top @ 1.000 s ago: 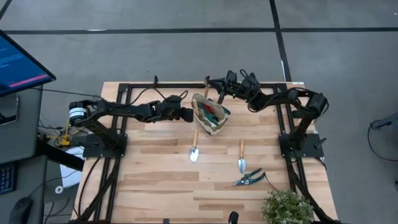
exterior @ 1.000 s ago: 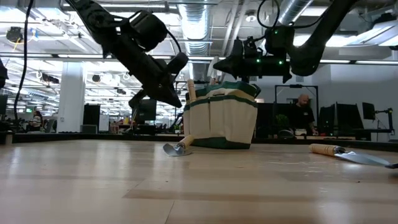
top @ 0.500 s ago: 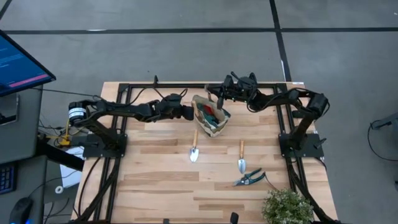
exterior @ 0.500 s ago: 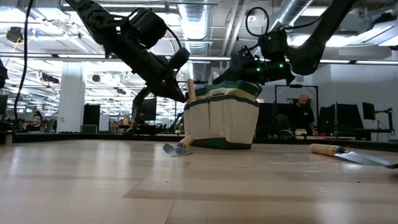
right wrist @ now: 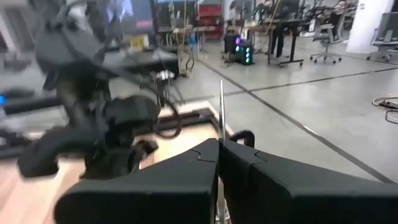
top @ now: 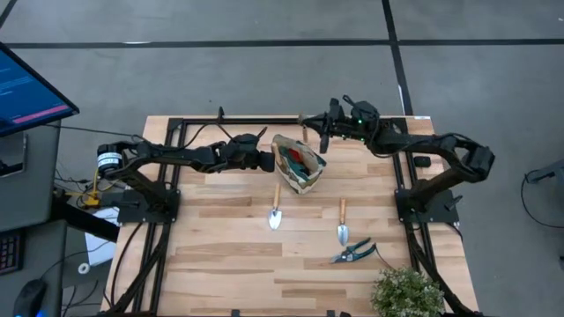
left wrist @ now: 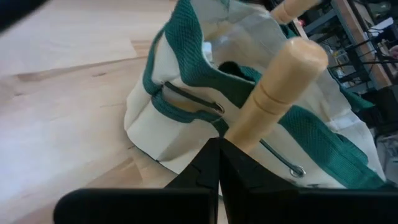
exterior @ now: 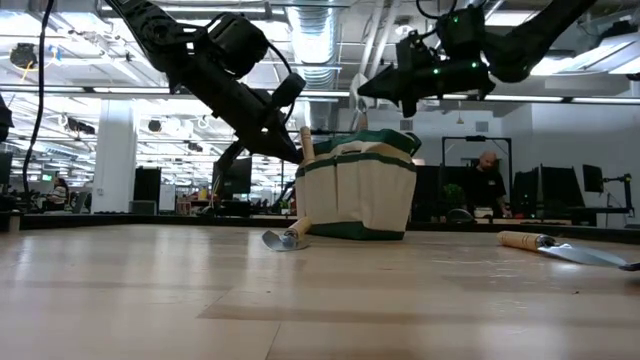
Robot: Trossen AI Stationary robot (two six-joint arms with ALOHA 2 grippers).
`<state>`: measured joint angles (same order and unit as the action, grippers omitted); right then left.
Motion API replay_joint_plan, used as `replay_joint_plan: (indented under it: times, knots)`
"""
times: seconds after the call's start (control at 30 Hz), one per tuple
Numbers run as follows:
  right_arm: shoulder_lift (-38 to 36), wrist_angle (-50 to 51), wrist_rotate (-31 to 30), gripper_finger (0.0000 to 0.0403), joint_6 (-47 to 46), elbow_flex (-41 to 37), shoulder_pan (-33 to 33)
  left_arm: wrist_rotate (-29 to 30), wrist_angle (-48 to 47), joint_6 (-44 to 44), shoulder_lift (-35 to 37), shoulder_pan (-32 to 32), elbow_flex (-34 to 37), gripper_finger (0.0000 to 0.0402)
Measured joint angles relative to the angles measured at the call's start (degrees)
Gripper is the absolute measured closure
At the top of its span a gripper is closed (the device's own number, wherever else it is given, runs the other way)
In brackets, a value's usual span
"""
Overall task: Pick & Place Garden tools in Gardening bag
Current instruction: Put the brown trowel into the gardening bag
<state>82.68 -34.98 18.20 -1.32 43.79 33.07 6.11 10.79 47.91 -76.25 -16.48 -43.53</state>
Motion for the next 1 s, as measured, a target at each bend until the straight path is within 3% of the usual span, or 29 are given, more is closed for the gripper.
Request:
replay_joint_plan:
  times: [0.43,1.0]
  knots:
    - [5.48,-10.94,2.82,0.0403,-3.7,-0.04,-3.29,0.01,-0.03,0.61,0.0,0.04,0.0,0.0398]
    - [5.54,-7.0,2.36,0.0403,0.41,-0.07,-4.3,1.13,-0.01,0.71,0.0,0.01,0.0,0.0398]
